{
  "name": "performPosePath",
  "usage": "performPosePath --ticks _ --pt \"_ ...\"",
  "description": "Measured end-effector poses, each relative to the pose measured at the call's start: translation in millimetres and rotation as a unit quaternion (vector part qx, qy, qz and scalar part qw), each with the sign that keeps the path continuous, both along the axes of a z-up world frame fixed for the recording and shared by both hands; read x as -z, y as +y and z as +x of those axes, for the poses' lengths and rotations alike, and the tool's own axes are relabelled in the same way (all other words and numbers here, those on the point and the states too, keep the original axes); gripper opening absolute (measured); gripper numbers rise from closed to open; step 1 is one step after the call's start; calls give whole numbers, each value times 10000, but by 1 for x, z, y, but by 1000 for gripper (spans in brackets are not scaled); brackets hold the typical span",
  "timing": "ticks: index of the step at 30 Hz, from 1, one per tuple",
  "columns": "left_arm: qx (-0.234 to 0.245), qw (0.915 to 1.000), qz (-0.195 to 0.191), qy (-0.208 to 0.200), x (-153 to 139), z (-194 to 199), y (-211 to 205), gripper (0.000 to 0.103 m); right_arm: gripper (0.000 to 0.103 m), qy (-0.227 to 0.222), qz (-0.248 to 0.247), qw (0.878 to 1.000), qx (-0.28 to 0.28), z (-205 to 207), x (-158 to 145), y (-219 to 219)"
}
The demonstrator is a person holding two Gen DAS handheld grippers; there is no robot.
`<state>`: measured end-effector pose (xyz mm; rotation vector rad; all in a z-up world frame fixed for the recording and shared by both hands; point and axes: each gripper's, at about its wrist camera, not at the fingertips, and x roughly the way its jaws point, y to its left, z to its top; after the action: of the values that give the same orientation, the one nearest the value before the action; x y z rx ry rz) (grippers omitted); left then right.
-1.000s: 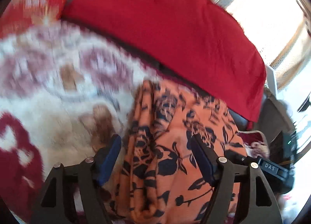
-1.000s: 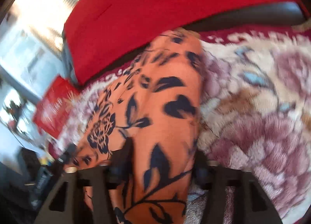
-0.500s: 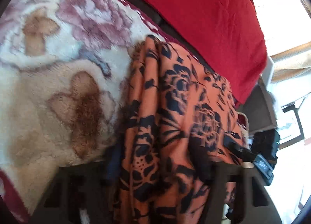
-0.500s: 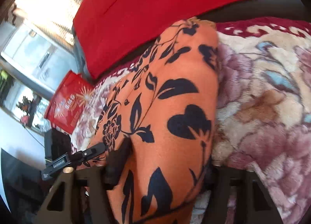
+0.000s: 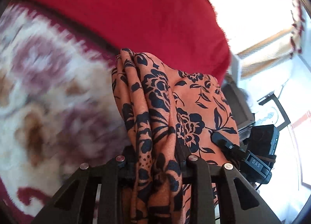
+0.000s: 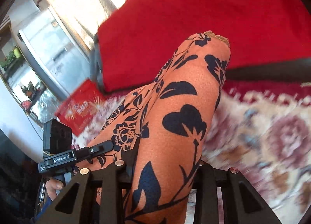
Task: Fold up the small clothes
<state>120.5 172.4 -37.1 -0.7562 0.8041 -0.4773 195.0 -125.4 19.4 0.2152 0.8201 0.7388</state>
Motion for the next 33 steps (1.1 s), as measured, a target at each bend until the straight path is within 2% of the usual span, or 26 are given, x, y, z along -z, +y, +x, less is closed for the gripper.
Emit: performPosePath --ticks 4,8,10,12,13,14,16,18,20,23,25,26,27,28,29,30,31,33 --pt "165 9983 291 -480 -48 13 -40 29 34 -334 155 9991 211 6 -38 -39" --pt "216 9967 480 -619 -61 36 -76 29 35 -310 344 9982 370 28 -45 -81" --pt "235 9964 620 -518 -51 46 -97 30 37 -198 388 9979 472 38 -35 -98" --pt "163 9947 950 -349 -35 58 -106 41 49 131 404 9969 666 54 -3 -112" --pt "102 9929 1176 -175 -21 61 -112 45 64 322 319 9954 840 60 14 -119" --pt "-19 9888 1487 146 -2 65 -116 49 70 477 101 9923 1138 64 34 -126" --pt "-117 9799 1877 666 31 64 -113 49 70 651 -203 9840 1646 64 66 -144" --pt "-167 9810 1857 531 34 52 -107 52 70 575 -168 9793 1933 52 78 -160" --pt "-261 9771 2101 218 22 37 -105 54 70 280 -262 9789 2009 38 69 -163" --pt "-183 9734 2270 -273 2 23 -111 54 70 -123 -136 9843 1753 23 45 -152" --pt "-120 9692 2417 -458 1 18 -116 54 71 -195 95 9894 1434 15 35 -138" --pt "-52 9673 2504 -407 8 20 -118 54 73 -154 228 9927 1178 11 35 -121" --pt "33 9625 2712 -119 25 27 -120 54 74 -69 294 9943 1022 9 40 -115" --pt "13 9612 2758 88 37 35 -118 54 80 88 326 9957 864 11 48 -109" --pt "4 9680 2502 218 51 37 -111 55 81 434 211 9962 728 19 68 -100" --pt "-39 9712 2373 192 53 35 -106 56 81 605 137 9953 737 23 81 -98" --pt "-47 9709 2391 131 50 31 -106 56 81 676 210 9946 765 25 89 -100" --pt "-47 9660 2582 -122 36 22 -109 55 81 668 330 9941 785 26 80 -103"
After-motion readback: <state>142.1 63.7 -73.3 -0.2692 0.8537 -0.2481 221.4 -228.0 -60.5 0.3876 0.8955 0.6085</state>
